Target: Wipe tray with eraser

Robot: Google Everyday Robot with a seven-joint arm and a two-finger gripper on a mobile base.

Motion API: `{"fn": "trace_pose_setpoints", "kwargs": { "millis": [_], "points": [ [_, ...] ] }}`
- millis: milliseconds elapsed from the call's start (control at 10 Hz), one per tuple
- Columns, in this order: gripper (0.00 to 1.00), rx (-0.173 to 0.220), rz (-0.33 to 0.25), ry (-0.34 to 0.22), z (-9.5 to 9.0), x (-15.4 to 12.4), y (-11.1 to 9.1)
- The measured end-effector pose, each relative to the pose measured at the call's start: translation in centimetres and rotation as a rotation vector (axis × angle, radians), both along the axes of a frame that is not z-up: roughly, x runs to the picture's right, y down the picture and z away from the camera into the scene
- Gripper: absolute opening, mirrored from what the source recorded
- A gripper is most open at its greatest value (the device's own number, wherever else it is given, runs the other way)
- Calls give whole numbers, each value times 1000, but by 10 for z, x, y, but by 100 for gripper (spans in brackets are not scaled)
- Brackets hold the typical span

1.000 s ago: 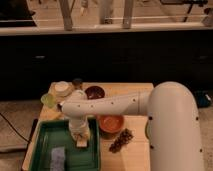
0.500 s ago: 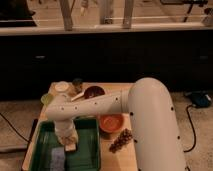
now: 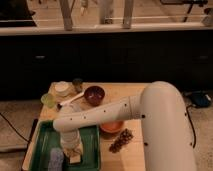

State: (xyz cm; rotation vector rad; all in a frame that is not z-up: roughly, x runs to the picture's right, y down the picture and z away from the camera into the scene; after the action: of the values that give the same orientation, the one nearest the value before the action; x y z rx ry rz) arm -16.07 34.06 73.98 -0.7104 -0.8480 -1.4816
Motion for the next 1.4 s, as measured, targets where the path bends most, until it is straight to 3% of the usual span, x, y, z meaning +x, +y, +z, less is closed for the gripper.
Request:
{"fn": "trace_pose_setpoints", "kwargs": {
  "millis": [300, 700, 1100, 1400],
  "points": [
    [0, 12, 49, 73, 1, 41, -7],
    [0, 50, 85, 103, 10, 47, -38],
    [0, 65, 41, 48, 22, 10, -65],
    [0, 59, -13, -12, 21, -17, -65]
  ]
}}
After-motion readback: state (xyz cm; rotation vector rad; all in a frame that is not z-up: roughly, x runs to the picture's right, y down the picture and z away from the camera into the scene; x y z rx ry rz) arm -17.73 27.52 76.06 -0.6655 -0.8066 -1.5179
